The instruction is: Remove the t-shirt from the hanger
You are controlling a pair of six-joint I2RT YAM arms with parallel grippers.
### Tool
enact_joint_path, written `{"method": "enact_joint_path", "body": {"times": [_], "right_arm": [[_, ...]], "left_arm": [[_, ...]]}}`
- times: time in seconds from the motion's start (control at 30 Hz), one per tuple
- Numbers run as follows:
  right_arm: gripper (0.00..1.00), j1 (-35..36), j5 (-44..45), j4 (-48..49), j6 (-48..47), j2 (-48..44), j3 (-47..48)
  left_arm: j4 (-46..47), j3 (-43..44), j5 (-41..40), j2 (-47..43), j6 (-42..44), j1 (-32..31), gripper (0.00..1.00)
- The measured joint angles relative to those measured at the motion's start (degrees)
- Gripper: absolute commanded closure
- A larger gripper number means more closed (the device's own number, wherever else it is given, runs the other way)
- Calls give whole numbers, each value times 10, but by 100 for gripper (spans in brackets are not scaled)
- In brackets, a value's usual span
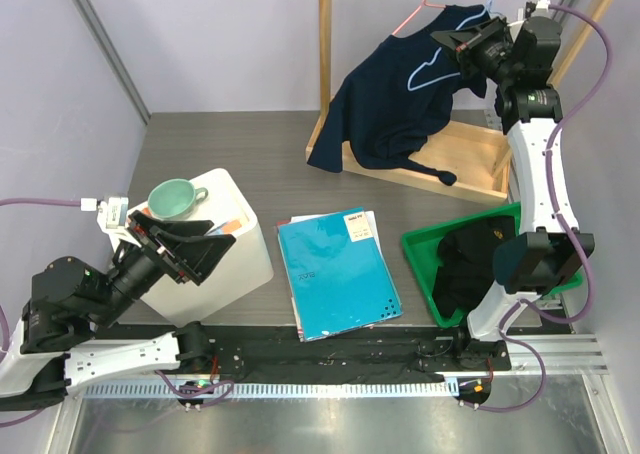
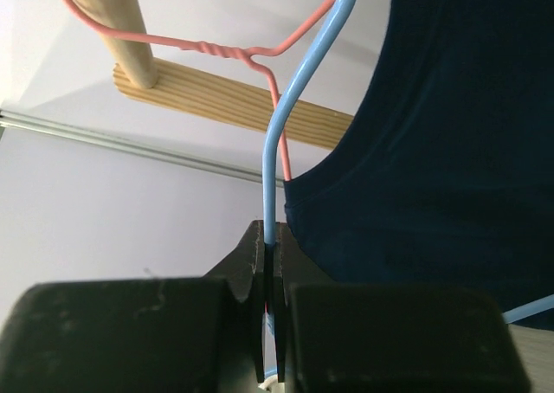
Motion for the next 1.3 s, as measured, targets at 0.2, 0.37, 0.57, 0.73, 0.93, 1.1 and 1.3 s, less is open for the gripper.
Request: {"method": "enact_joint_path", "body": {"times": [0.2,0.37,0.57,0.73,0.93,1.1,1.3], "right_arm": [[85,-21,2,-30,-21,-20,-9],[53,-44,3,-43,-30,-49,-32],[26,-52,0,-66,-58,-73,-48],[14,-51,31,-153,-136,-113,-63],[13,-50,136,-287,-273,-219,-97],[13,-42,253,-386,-372,-311,-119],[13,-14,321,-446,-421,-387,-191]], "left_arm": [[0,0,0,0,0,0,12],[0,0,0,0,0,0,12],[-7,2,-2,0,1,0,12],[-14,2,-9,-3,1,0,11],[-17,2,-20,-13,9,0,11],[-21,2,-27,-13,21,0,11],[-21,7,-28,3,31,0,10]]}}
